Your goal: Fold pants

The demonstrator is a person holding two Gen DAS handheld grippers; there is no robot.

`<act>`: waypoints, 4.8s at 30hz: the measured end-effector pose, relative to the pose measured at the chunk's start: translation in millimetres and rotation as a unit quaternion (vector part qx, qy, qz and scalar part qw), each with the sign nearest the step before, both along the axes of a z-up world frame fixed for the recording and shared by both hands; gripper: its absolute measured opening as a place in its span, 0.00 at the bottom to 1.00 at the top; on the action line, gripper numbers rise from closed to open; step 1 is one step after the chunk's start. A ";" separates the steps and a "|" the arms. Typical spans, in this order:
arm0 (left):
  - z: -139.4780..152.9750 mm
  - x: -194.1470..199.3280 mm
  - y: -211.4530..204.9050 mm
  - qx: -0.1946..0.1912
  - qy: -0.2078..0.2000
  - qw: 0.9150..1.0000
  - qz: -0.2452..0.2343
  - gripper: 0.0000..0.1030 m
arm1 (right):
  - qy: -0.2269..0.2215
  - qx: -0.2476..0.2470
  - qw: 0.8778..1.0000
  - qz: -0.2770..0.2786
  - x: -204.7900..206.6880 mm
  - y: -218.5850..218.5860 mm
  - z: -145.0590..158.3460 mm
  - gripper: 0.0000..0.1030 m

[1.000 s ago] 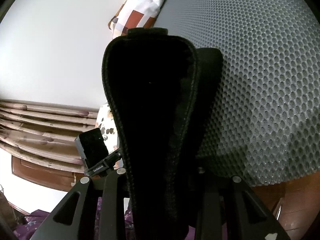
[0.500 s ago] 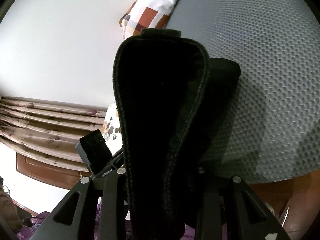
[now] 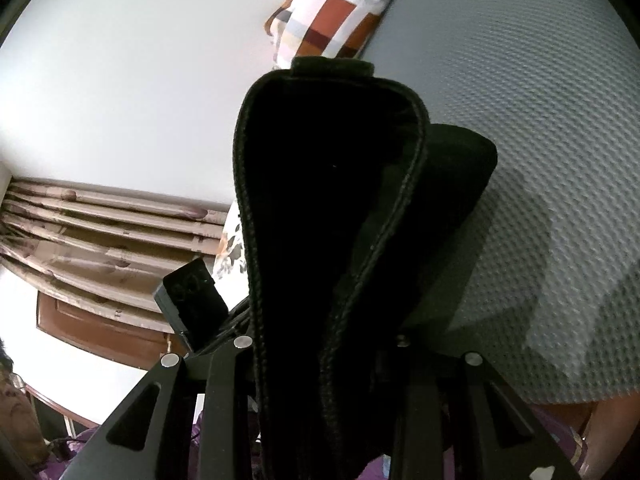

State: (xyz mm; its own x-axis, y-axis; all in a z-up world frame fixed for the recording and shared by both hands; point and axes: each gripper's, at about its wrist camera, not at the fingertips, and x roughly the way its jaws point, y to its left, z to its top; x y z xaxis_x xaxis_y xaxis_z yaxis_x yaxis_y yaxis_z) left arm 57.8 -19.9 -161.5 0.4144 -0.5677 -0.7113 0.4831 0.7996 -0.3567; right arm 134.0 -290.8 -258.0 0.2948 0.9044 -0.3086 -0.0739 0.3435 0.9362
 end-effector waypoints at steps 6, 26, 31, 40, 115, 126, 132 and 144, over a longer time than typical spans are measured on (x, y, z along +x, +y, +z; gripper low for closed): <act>6.2 6.3 21.6 0.001 -0.008 1.000 0.020 0.32 | -0.010 0.000 1.000 0.017 16.9 22.7 7.1 0.29; 18.7 49.8 88.3 0.012 -0.032 0.996 0.083 0.32 | -0.026 0.010 0.997 0.067 93.0 98.5 20.9 0.29; 19.2 65.4 99.2 0.011 -0.033 0.995 0.096 0.32 | -0.029 0.014 0.997 0.072 113.6 112.9 20.2 0.29; 19.1 92.6 109.6 0.016 -0.041 0.993 0.107 0.32 | -0.031 0.020 0.996 0.075 139.4 125.3 17.4 0.29; -22.4 220.7 174.6 0.042 -0.045 0.983 0.171 0.32 | -0.048 -0.020 0.995 0.086 193.3 107.4 8.5 0.29; -35.5 223.3 178.8 0.058 -0.048 0.980 0.185 0.48 | -0.056 -0.077 0.992 0.084 197.0 105.8 3.7 0.29; -45.0 226.0 187.5 0.052 -0.036 0.975 0.212 0.65 | -0.068 -0.105 0.989 0.081 196.6 111.1 6.8 0.30; -55.9 223.9 194.8 0.045 -0.025 0.968 0.244 0.76 | -0.096 -0.154 0.981 0.065 180.4 130.1 11.5 0.34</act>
State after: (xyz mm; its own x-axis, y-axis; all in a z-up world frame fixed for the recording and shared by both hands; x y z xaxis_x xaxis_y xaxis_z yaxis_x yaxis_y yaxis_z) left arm 281.7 174.9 -217.5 0.6527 -0.2318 -0.7213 0.0551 0.9640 -0.2600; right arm 314.4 -160.7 -246.5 0.2631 0.8108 -0.5229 -0.2996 0.5838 0.7546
